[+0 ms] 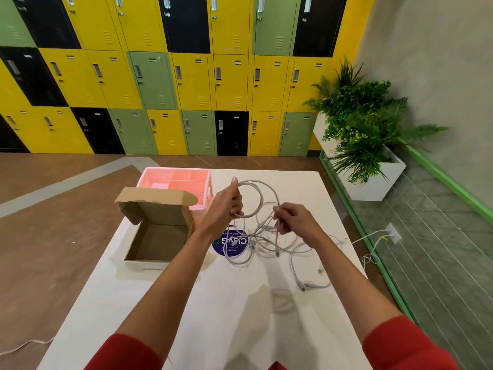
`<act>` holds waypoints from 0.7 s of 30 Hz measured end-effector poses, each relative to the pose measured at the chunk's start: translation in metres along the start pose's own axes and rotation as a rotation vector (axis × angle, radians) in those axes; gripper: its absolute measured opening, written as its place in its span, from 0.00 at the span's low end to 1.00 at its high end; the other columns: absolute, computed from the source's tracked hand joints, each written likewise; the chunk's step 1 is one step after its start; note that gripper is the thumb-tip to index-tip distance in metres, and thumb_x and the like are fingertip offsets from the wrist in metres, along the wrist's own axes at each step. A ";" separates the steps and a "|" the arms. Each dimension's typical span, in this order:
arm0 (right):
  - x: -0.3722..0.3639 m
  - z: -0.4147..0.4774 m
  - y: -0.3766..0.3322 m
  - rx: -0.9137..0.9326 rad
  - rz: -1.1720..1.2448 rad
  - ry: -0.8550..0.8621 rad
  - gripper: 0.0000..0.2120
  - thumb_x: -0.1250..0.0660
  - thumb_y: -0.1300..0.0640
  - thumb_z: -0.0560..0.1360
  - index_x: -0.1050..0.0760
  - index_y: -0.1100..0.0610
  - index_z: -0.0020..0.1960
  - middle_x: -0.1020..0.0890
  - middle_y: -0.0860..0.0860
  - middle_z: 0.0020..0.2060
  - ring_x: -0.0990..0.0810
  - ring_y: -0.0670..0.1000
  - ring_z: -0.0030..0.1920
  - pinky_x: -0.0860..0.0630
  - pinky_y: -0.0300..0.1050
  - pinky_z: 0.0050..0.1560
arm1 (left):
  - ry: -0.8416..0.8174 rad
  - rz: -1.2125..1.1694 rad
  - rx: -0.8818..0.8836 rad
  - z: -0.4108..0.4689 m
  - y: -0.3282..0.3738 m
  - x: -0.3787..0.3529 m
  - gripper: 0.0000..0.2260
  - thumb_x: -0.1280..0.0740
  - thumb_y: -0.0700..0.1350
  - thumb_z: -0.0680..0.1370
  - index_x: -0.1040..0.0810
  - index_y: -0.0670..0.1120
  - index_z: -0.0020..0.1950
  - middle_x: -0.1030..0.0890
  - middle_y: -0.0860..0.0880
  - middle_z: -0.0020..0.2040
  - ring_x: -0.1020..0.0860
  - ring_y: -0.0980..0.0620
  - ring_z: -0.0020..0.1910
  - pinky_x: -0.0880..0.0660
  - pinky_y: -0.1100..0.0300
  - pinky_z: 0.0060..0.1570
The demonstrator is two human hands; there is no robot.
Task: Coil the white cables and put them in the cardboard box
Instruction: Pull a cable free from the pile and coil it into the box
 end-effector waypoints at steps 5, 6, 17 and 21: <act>0.025 0.011 -0.021 0.059 0.198 0.270 0.12 0.36 0.57 0.79 0.25 0.62 0.40 0.22 0.59 0.30 0.20 0.49 0.27 0.20 0.40 0.32 | -0.117 0.092 0.007 -0.005 -0.003 -0.013 0.19 0.47 0.58 0.82 0.43 0.51 0.34 0.44 0.54 0.28 0.46 0.55 0.28 0.38 0.64 0.30; 0.028 0.012 -0.026 0.072 0.211 0.292 0.12 0.37 0.57 0.80 0.25 0.62 0.40 0.21 0.59 0.31 0.19 0.49 0.28 0.20 0.40 0.32 | -0.143 0.109 0.003 -0.006 -0.002 -0.016 0.19 0.47 0.58 0.82 0.43 0.51 0.35 0.43 0.54 0.29 0.45 0.55 0.28 0.37 0.66 0.29; 0.004 0.004 -0.044 -0.112 0.222 0.090 0.13 0.38 0.54 0.80 0.22 0.61 0.44 0.20 0.54 0.34 0.20 0.48 0.33 0.22 0.39 0.33 | -0.163 0.253 -0.012 -0.008 -0.002 -0.026 0.18 0.49 0.57 0.82 0.41 0.49 0.36 0.41 0.53 0.29 0.42 0.57 0.27 0.37 0.69 0.27; -0.010 -0.003 -0.046 -0.171 0.120 -0.056 0.16 0.45 0.56 0.83 0.21 0.64 0.54 0.19 0.53 0.38 0.22 0.48 0.38 0.28 0.41 0.41 | -0.145 0.299 -0.039 -0.007 0.000 -0.027 0.17 0.50 0.55 0.83 0.40 0.49 0.37 0.41 0.51 0.31 0.41 0.56 0.28 0.36 0.66 0.30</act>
Point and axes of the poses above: each hand's wrist, its own z-axis towards the middle knuckle, its own x-axis out of the back of the hand, y = z × x, the point moved 6 cm from there along z, towards the middle knuckle
